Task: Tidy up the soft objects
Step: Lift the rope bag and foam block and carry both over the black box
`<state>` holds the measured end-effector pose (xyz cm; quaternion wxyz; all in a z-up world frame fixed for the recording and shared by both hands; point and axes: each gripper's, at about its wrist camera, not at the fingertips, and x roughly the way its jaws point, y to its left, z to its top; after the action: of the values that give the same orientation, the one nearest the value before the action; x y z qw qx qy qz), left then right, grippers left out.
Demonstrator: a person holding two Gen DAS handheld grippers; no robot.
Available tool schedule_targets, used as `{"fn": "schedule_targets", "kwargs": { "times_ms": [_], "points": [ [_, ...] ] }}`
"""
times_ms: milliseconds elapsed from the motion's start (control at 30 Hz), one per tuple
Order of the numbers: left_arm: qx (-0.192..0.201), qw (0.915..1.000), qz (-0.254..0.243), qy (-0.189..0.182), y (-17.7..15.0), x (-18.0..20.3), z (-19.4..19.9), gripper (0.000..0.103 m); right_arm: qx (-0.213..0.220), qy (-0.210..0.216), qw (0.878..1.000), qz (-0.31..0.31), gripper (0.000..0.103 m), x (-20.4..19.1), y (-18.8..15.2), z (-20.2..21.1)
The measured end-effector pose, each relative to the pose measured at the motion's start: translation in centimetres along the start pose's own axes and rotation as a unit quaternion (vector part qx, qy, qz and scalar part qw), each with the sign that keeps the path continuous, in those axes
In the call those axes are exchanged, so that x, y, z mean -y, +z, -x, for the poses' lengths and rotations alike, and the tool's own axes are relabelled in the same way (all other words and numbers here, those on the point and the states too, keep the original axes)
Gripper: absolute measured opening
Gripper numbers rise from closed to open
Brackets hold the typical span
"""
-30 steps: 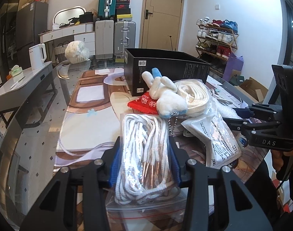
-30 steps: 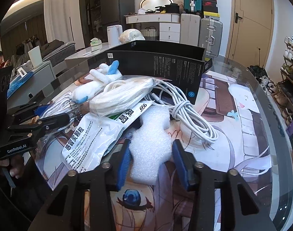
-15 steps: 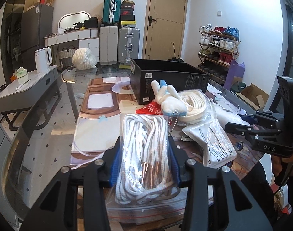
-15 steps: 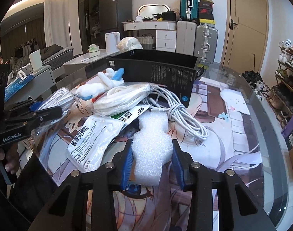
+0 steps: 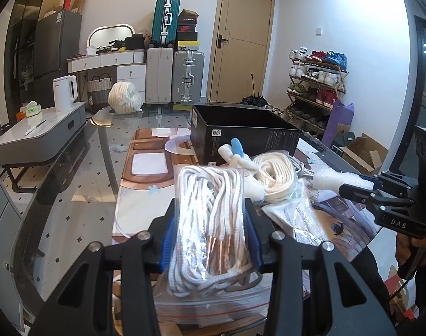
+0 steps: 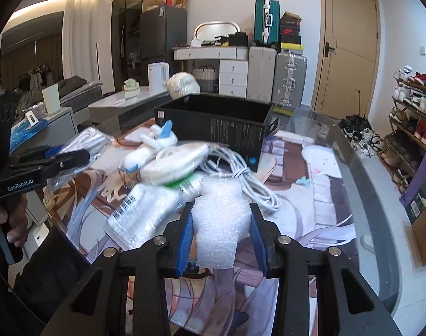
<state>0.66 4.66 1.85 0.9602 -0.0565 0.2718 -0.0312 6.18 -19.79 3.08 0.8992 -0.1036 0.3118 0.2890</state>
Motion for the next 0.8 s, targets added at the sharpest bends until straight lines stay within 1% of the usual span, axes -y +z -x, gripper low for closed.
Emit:
{"fn": "schedule_targets", "kwargs": {
  "times_ms": [300, 567, 800],
  "points": [
    [0.010, 0.9999, -0.007, -0.005, 0.7, 0.4, 0.4, 0.042, 0.021, 0.001, 1.000, 0.004, 0.038, -0.1, 1.4, 1.4],
    [0.019, 0.9996, -0.017, -0.008, 2.7, 1.1, -0.3, 0.042, 0.043, 0.014, 0.999, 0.010, 0.038, -0.6, 3.2, 1.3],
    [0.028, 0.9990, -0.030, -0.015, 4.6, 1.8, -1.4, 0.042, 0.060, 0.019, 0.998, 0.007, 0.038, -0.2, 5.0, 0.8]
  ]
}}
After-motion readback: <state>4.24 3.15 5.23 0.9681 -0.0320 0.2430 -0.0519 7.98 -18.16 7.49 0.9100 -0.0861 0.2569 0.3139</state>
